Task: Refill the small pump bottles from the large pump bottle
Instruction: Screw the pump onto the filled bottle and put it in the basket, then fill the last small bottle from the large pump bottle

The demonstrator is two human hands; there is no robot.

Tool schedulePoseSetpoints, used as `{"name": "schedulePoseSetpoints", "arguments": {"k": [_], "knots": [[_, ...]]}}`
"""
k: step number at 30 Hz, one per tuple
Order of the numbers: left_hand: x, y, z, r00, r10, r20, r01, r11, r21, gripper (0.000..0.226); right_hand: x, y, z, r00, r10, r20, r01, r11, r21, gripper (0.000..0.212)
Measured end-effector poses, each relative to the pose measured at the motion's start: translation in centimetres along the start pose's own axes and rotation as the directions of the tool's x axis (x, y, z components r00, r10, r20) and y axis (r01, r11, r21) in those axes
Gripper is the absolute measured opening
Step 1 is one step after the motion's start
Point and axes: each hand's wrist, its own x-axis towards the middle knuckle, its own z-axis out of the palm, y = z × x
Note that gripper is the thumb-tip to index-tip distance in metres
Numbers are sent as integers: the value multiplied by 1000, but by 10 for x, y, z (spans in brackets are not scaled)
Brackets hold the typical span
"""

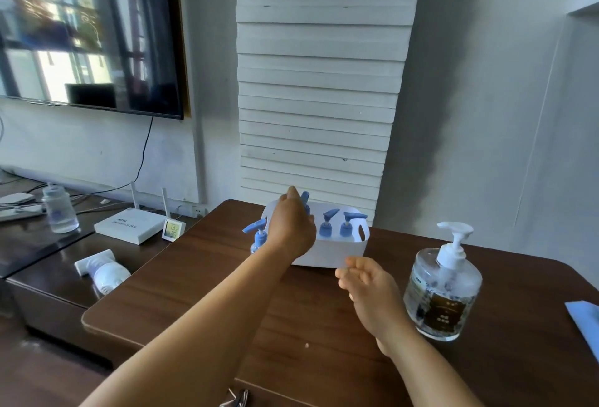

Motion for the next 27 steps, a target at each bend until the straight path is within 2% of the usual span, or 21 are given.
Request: {"name": "schedulePoseSetpoints", "arguments": {"k": [3, 5, 7, 9, 13, 17, 20, 23, 27], "knots": [[-8, 2, -11, 993, 104, -55, -101, 993, 66, 22, -5, -5, 4, 1000, -17, 8, 17, 1000, -3, 36], [-12, 0, -17, 986, 160, -50, -148, 969, 197, 29, -9, -9, 5, 999, -32, 20, 33, 999, -8, 35], [-15, -4, -20, 988, 150, -18, -137, 937, 321, 42, -13, -13, 5, 999, -46, 22, 46, 999, -9, 34], [-20, -9, -22, 995, 95, -12, -85, 933, 350, 52, -16, -16, 6, 998, -60, 17, 60, 998, -5, 33], [-27, -17, -22, 999, 18, -30, -8, 957, 291, 57, -19, -15, 3, 997, -81, -6, 81, 996, -31, 24], [-28, -23, -24, 1000, 21, -21, -17, 985, 170, 62, -21, -15, 0, 996, -91, -11, 91, 995, -45, 17], [-28, -29, -25, 1000, 4, 10, -5, 993, 119, 62, -21, -17, 1, 995, -101, -7, 101, 993, -58, 20], [-30, -33, -25, 1000, 7, -23, -6, 997, 76, 55, -21, -16, 3, 995, -99, 11, 100, 993, -64, 22], [-42, -26, -17, 987, 130, -100, -137, 988, -75, 41, -23, -10, 13, 990, -89, 111, 91, 996, -15, 40]]}}
